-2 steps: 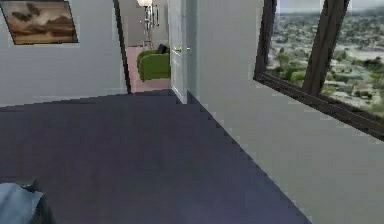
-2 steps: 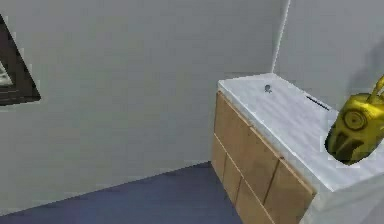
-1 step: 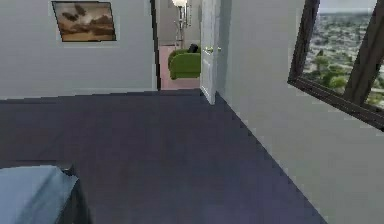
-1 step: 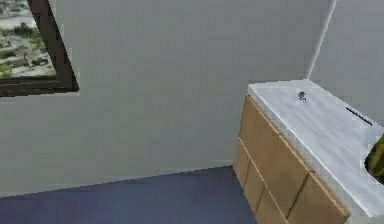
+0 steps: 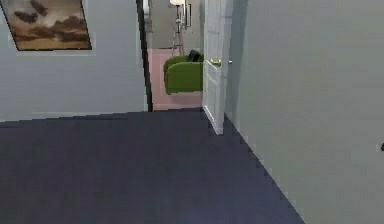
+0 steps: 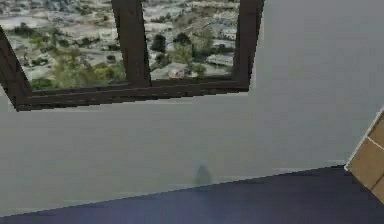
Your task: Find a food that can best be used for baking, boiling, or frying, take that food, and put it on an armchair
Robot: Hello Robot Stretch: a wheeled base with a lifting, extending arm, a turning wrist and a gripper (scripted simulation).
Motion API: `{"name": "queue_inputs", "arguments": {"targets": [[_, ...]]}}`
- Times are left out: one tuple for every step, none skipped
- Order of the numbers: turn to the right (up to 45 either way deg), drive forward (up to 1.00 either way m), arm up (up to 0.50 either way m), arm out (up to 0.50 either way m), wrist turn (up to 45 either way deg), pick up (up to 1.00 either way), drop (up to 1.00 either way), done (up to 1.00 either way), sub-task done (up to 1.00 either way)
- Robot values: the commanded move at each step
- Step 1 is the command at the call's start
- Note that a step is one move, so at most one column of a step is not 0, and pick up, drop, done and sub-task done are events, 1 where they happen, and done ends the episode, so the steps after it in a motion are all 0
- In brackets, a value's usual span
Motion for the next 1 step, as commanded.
{"name": "queue_inputs", "arguments": {"targets": [[0.0,0.45,0.00,0.00,0.0,0.00,0.00,0.00,0.00]]}}
